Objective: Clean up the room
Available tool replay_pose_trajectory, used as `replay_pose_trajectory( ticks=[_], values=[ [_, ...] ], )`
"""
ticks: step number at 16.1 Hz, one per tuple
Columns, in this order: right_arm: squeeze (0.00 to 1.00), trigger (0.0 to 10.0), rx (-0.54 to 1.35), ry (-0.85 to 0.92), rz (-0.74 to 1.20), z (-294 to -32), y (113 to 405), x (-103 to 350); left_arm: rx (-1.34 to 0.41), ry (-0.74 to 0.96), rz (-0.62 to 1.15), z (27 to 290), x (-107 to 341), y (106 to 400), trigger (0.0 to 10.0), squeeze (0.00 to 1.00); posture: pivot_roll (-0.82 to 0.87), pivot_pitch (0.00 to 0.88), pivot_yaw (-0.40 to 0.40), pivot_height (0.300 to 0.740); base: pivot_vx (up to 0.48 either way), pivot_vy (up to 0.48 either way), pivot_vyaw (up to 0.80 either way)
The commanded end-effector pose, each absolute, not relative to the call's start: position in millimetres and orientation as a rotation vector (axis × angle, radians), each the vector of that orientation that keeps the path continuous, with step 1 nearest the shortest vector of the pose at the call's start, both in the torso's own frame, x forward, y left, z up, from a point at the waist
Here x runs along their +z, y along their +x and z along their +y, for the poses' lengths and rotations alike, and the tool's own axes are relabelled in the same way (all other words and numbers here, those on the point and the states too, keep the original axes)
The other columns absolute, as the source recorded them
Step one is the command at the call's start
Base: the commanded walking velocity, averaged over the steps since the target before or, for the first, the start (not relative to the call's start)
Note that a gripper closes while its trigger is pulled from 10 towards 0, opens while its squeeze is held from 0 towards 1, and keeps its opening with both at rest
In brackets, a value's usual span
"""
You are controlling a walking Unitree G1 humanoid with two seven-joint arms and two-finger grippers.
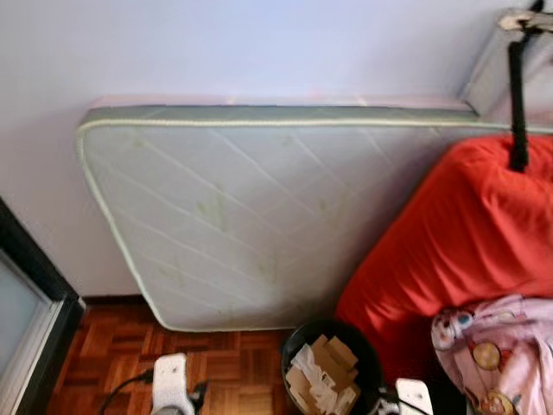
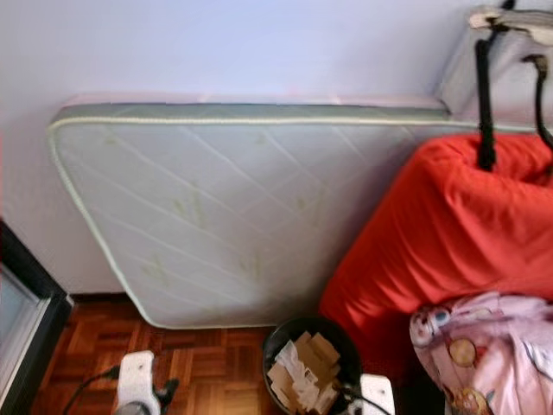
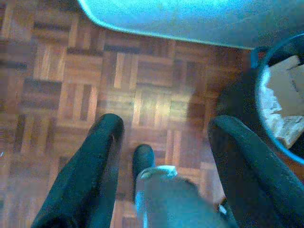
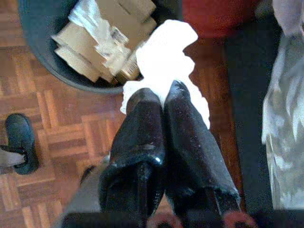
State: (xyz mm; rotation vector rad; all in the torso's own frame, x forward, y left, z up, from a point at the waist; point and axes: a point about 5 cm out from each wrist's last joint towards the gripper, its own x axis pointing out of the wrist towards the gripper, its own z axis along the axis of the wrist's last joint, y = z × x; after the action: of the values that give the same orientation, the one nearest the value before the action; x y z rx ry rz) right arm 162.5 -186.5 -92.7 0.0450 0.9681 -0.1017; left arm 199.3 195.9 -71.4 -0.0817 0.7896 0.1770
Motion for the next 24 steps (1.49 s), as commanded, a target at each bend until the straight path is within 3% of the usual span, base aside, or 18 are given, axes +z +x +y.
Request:
replay_pose_trajectory(
  ticks=[1, 7, 24],
  values=[
    [0.0, 10.0, -0.098, 0.058, 0.958, -185.4, 162.3, -92.6, 0.175, -0.076, 0.805, 196.2, -73.6, 195.6, 10.0, 0.0, 0.05, 0.006, -0.072, 0.74, 0.0, 0.0, 0.0],
    [0.0, 10.0, -0.088, 0.058, 0.955, -185.5, 161.9, -92.6, 0.176, -0.078, 0.807, 195.7, -74.2, 194.4, 10.0, 0.0, 0.05, 0.008, -0.074, 0.74, 0.0, 0.0, 0.0],
    [0.0, 10.0, -0.082, 0.064, 0.951, -185.2, 160.8, -92.8, 0.158, -0.074, 0.794, 194.1, -73.1, 196.4, 10.0, 0.0, 0.05, 0.0, -0.074, 0.74, 0.23, 0.0, 0.0]
  ],
)
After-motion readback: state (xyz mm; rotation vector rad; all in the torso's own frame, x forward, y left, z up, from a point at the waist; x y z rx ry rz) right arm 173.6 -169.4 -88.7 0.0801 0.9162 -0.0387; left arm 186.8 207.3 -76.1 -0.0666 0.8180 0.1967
